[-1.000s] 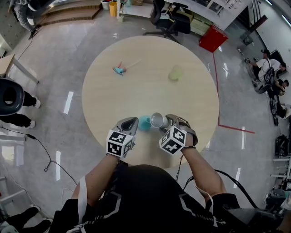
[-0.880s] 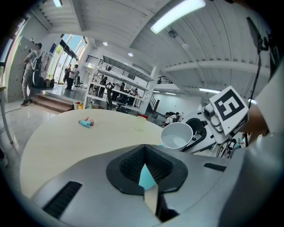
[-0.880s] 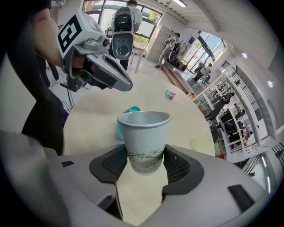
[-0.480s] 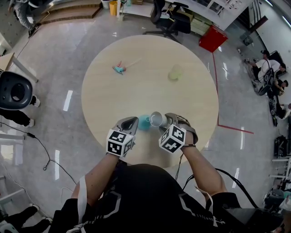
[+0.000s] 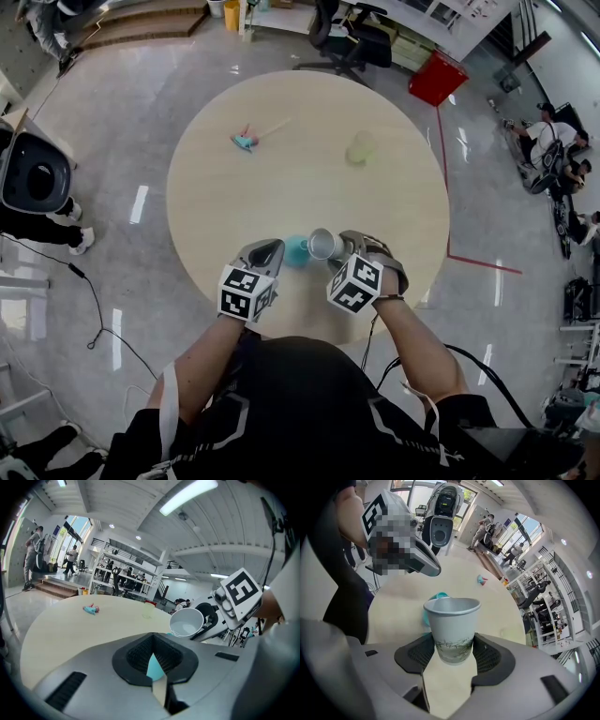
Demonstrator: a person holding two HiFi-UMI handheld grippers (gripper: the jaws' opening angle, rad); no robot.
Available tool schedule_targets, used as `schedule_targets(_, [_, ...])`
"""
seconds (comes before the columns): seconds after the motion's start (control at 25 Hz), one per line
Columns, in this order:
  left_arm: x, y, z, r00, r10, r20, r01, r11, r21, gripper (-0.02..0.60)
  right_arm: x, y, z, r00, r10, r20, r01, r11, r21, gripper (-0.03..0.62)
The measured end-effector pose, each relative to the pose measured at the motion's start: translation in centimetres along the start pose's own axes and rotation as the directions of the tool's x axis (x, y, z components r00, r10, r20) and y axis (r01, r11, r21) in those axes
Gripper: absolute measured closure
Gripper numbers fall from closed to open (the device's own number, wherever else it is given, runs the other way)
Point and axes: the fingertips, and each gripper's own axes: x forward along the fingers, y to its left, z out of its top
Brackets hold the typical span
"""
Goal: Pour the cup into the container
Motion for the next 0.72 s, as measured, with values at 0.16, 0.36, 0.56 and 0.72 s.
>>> schedule_targets(0.16, [-0.13, 0.01, 0.13, 1.0, 0.0, -0.001, 0.0, 1.0, 0.002, 0.586, -0.03, -0.11, 0.07, 1.0, -0.001, 0.001, 0.001, 1.0, 0.001, 0.333])
schedule_targets(0.36, [-0.2, 0.2, -0.26, 1.0, 0.003, -0.008, -0.003, 1.0, 0.003, 0.586, -0.16, -0.01, 0.12, 1.0, 0.001, -0.004, -0.001, 1.0, -0.01, 0.333])
schedule_targets(0.56, [-0.36, 0.21, -0.2, 1.0, 0.002, -0.005, -0.002, 1.0, 0.006, 0.586, -0.17, 0.05, 0.12, 1.0, 0.004, -0.011, -0.004, 1.0, -0.022, 0.333])
schedule_targets(0.72, [-0.51, 0.22, -0.24, 1.0, 0.004, -0.008, -0.004, 1.0, 0.007, 0.586, -0.17, 0.0, 0.06, 1.0, 0.003, -0.014, -0.004, 1.0, -0.027, 0.333])
